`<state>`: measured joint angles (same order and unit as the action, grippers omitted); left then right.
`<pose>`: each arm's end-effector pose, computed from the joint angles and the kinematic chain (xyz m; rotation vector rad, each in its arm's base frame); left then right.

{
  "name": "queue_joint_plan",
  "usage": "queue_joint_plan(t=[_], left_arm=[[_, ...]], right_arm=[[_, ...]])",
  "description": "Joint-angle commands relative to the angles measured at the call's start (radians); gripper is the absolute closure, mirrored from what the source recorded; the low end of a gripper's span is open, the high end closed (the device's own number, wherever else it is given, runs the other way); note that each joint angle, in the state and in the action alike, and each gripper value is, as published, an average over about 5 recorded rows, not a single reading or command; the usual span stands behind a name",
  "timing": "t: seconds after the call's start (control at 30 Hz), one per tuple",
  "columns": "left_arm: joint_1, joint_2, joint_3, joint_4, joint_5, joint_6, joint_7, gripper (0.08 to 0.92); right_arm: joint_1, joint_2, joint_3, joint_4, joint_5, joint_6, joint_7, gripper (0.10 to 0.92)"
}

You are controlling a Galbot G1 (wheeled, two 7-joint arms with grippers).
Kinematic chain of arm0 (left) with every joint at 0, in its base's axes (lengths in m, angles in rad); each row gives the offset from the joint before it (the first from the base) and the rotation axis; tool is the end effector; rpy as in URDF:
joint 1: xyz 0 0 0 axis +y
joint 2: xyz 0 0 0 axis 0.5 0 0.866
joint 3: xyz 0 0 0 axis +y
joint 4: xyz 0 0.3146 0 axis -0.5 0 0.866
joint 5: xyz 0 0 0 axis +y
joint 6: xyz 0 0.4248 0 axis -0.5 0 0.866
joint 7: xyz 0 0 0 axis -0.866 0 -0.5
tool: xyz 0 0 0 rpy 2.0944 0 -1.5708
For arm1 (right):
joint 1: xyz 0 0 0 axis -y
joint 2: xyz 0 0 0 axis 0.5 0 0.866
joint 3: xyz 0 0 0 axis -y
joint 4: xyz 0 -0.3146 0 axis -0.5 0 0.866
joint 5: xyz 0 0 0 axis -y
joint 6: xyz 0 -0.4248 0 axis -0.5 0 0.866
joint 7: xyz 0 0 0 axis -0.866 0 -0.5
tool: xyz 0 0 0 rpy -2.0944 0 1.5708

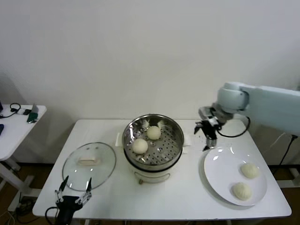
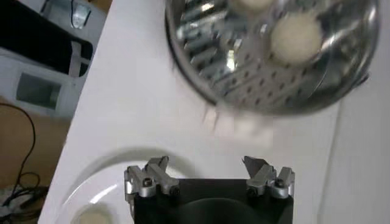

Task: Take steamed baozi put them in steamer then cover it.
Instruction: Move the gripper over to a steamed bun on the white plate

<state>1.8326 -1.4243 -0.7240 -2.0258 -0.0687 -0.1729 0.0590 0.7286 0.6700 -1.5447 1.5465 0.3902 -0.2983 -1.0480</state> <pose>0.1828 0.0938 -0.3461 0.0226 -2.9873 -0.2554 0.5252 -0.0229 -0.0978 1.4190 -1.2926 1.3885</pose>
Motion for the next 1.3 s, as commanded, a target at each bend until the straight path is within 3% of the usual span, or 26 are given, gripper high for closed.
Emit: queue_joint_plan(t=[0.03, 0.37, 1.3], left_arm=[[0.006, -0.015, -0.001, -0.006, 0.015, 0.007, 0.006, 0.177], [-0.014, -0.022, -0.004, 0.005, 0.027, 0.024, 0.004, 0.177], [-0.036, -0.024, -0.007, 0.033, 0.032, 0.032, 0.002, 0.177]], right_arm=[[-0.375, -0.308, 0.269, 0.011, -0.305, 0.063, -0.053, 0.203], [-0.786, -0.427, 0.618, 0.038, -0.384, 0.075, -0.086, 0.203], [-0.791, -0.297, 0.564, -0.081, -0.428, 0.072, -0.071, 0.203]])
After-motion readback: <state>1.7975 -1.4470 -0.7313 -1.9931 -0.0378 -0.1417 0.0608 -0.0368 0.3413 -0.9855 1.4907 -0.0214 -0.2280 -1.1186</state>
